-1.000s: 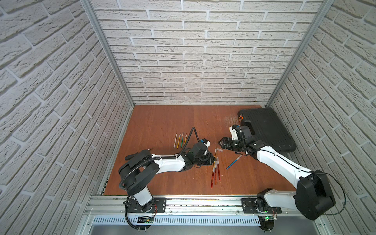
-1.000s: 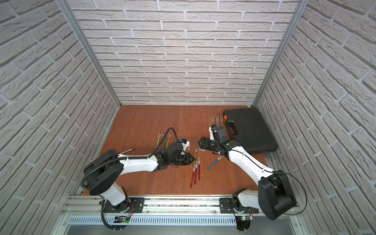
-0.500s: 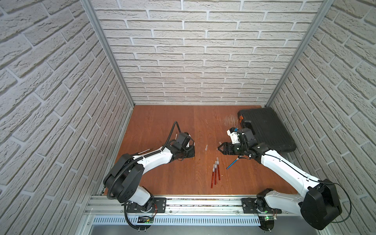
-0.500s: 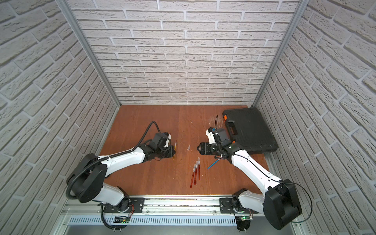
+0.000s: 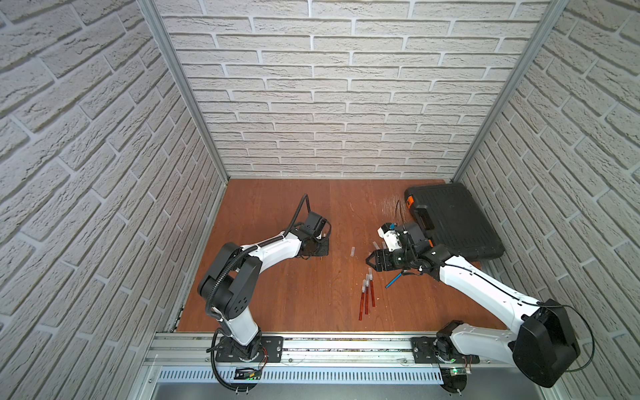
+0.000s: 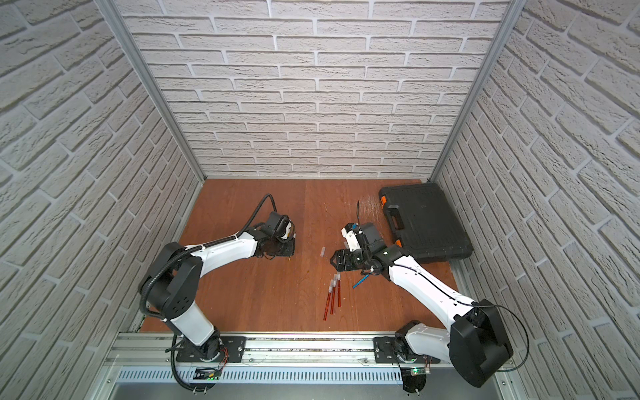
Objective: Remove protective caps from carving knives
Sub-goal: Place the carving knife at the center of the board.
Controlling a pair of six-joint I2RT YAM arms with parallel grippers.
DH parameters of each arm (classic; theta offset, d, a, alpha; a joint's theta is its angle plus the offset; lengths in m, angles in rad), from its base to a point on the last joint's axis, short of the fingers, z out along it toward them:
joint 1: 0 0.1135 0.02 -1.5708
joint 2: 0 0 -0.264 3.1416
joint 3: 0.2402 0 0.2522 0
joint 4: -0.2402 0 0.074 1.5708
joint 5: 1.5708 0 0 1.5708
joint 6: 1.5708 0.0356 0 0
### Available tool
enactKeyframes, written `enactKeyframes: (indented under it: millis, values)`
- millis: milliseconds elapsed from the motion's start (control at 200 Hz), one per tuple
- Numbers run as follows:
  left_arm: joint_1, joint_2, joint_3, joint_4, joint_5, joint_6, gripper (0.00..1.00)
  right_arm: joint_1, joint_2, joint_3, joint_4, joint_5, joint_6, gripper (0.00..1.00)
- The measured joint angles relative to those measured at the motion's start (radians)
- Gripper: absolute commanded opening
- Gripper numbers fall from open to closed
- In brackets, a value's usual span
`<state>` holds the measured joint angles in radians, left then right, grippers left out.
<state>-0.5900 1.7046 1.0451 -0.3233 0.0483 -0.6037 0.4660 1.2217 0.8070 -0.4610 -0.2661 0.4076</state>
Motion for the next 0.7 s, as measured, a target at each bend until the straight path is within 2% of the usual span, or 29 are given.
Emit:
enactKeyframes:
  millis: [700]
  values:
    - [0.008, 0.166, 0.141, -0.079, -0.111, 0.054, 0.04, 0.010, 0.001, 0.000, -0.002, 0.037, -0.005, 0.76]
